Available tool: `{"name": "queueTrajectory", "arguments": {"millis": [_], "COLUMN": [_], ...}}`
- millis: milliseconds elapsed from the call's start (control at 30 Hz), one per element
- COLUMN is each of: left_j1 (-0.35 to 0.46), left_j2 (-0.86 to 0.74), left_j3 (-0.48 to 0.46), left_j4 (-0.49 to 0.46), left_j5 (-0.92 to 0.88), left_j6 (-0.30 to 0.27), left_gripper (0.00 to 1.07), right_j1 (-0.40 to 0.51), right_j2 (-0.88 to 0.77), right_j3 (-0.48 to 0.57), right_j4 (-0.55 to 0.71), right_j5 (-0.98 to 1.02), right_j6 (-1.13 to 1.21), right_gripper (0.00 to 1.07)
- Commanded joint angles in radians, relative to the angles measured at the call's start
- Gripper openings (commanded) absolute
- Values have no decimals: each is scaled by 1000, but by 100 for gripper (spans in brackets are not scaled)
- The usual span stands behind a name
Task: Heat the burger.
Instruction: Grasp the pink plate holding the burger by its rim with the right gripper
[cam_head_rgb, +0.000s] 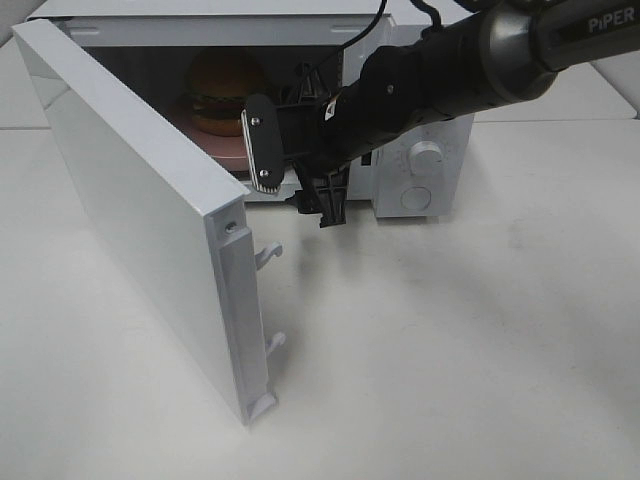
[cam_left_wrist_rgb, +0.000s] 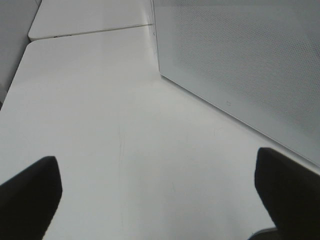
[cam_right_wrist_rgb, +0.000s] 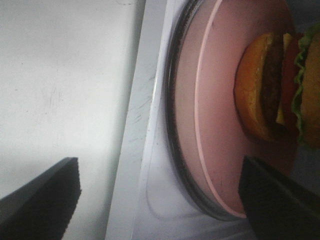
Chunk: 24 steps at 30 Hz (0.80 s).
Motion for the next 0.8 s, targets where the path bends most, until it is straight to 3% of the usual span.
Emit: {"name": "queueTrajectory", "arguments": {"millis": [33, 800], "left_j1": [2, 2], "left_j2": [-4, -4], "left_j3": [1, 1], "left_j4": [-4, -4], "left_j5": [3, 3], "left_j6": [-5, -5], "left_gripper": [98, 98], "right_j1": [14, 16], "right_j2": [35, 212], "right_j3": [-57, -379], "right_j4": [-53, -83], "right_j5": [34, 245], "right_j6": [42, 91], "right_gripper": [84, 82]}}
